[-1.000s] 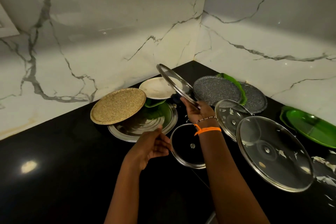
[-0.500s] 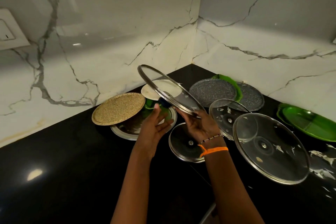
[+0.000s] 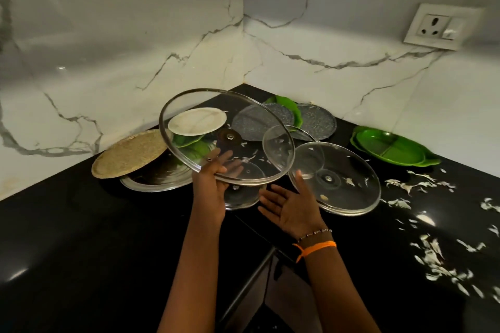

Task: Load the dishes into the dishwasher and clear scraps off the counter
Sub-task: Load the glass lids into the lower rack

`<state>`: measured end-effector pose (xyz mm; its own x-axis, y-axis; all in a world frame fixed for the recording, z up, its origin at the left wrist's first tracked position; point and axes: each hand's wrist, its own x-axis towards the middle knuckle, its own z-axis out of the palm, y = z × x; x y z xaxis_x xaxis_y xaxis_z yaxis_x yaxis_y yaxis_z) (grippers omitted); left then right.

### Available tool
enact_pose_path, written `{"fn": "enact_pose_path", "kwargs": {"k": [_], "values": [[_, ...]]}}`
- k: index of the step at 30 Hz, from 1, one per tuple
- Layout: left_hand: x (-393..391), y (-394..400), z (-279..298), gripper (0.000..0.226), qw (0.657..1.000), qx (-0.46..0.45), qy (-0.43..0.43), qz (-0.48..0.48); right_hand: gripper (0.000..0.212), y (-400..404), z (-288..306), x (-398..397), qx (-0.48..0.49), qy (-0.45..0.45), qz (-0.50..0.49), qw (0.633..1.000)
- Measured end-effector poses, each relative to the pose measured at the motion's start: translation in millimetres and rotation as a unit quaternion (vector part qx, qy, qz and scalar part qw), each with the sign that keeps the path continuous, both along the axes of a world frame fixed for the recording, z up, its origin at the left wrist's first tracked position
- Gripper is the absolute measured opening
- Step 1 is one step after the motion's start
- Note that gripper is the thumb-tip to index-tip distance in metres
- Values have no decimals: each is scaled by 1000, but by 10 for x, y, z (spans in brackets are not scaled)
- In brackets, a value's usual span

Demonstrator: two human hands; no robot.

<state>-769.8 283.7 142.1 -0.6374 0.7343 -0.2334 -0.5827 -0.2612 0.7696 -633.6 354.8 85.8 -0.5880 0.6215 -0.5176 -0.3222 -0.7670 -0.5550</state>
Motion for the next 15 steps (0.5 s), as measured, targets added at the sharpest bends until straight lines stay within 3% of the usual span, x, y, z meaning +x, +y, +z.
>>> {"fn": "enact_pose_path", "kwargs": {"k": [3, 7, 12, 15], "values": [[168, -25, 0, 45, 1000, 17, 13, 4, 51, 57, -221, 226, -78, 64, -188, 977], [325, -149, 4, 55, 999, 26, 27, 9, 9, 169, -405, 500, -28, 74, -322, 943], [537, -406, 0, 77, 998, 4, 61, 11, 11, 76, -598, 829, 9, 80, -307, 948], [713, -587, -21, 81, 997, -1, 73, 8, 27, -56, -640, 1022, 43, 110, -289, 950]]}}
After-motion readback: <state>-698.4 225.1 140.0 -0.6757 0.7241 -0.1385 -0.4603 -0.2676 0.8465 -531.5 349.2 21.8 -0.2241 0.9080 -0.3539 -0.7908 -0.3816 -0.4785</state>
